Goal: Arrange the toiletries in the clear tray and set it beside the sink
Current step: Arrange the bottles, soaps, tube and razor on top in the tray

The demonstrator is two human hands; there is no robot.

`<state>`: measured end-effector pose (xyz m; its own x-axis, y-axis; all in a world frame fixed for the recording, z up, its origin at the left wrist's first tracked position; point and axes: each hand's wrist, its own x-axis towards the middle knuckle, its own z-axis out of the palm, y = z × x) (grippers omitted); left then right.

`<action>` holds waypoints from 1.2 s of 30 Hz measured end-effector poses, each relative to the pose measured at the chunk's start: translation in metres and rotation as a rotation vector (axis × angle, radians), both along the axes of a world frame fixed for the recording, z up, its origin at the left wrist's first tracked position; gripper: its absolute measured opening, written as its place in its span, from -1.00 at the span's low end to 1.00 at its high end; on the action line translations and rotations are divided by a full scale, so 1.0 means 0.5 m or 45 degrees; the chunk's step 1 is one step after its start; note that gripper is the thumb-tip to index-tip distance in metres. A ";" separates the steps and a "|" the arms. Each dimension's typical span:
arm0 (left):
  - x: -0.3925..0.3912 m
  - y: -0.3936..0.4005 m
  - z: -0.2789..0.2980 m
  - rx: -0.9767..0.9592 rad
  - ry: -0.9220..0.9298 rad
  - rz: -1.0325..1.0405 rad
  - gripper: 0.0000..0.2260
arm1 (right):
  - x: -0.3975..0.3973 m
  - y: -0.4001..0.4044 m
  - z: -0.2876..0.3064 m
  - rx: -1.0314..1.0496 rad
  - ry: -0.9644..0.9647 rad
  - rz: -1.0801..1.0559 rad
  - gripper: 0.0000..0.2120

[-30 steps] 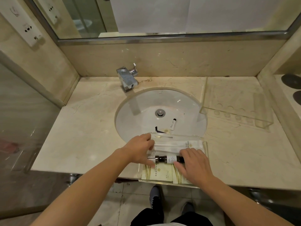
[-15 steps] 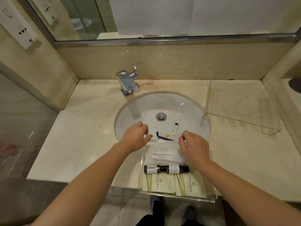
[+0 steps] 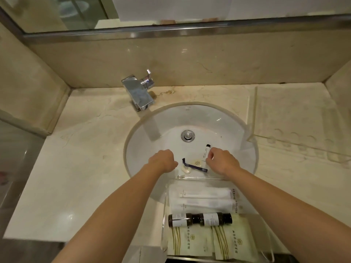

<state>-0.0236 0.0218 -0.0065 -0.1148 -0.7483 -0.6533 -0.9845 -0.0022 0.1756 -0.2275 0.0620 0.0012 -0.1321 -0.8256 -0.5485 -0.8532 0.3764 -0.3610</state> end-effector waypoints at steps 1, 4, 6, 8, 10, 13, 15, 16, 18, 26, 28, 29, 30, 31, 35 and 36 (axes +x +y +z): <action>-0.006 -0.005 -0.013 0.016 0.001 0.004 -0.73 | 0.000 -0.008 -0.012 0.034 -0.004 -0.009 -0.94; -0.020 -0.018 -0.048 0.039 0.005 0.023 -0.74 | -0.003 -0.028 -0.044 0.114 -0.006 -0.027 -0.95; -0.028 -0.025 -0.069 0.051 0.005 0.034 -0.77 | -0.006 -0.039 -0.065 0.157 -0.008 -0.041 -0.95; -0.036 -0.028 -0.085 0.073 0.000 0.025 -0.81 | -0.010 -0.046 -0.083 0.194 -0.006 -0.037 -0.94; -0.045 -0.035 -0.104 0.091 0.002 0.034 -0.79 | -0.011 -0.058 -0.101 0.230 -0.007 -0.036 -0.93; -0.057 -0.043 -0.124 0.123 0.013 0.060 -0.74 | -0.007 -0.078 -0.117 0.236 0.001 -0.034 -0.88; -0.064 -0.044 -0.134 0.162 0.017 0.069 -0.74 | 0.000 -0.085 -0.123 0.234 0.012 0.022 -0.86; -0.067 -0.044 -0.136 0.187 0.017 0.077 -0.73 | 0.005 -0.087 -0.126 0.236 0.025 0.066 -0.85; -0.070 -0.045 -0.139 0.233 0.023 0.106 -0.70 | 0.014 -0.090 -0.131 0.212 0.078 0.131 -0.82; -0.076 -0.049 -0.147 0.278 0.137 0.281 -0.73 | 0.017 -0.101 -0.147 0.169 0.222 0.117 -0.70; -0.077 -0.046 -0.148 0.248 0.147 0.293 -0.72 | 0.020 -0.098 -0.147 0.201 0.191 0.137 -0.73; -0.078 -0.044 -0.150 0.238 0.148 0.292 -0.71 | 0.022 -0.096 -0.148 0.220 0.162 0.162 -0.74; -0.078 -0.043 -0.150 0.237 0.153 0.287 -0.70 | 0.024 -0.095 -0.148 0.248 0.127 0.198 -0.73; -0.079 -0.042 -0.151 0.245 0.162 0.283 -0.70 | 0.027 -0.094 -0.150 0.278 0.095 0.234 -0.71; -0.078 -0.044 -0.153 0.279 0.178 0.258 -0.66 | 0.037 -0.095 -0.163 0.329 0.006 0.281 -0.79; -0.077 -0.045 -0.152 0.279 0.175 0.245 -0.64 | 0.038 -0.095 -0.166 0.334 -0.012 0.279 -0.81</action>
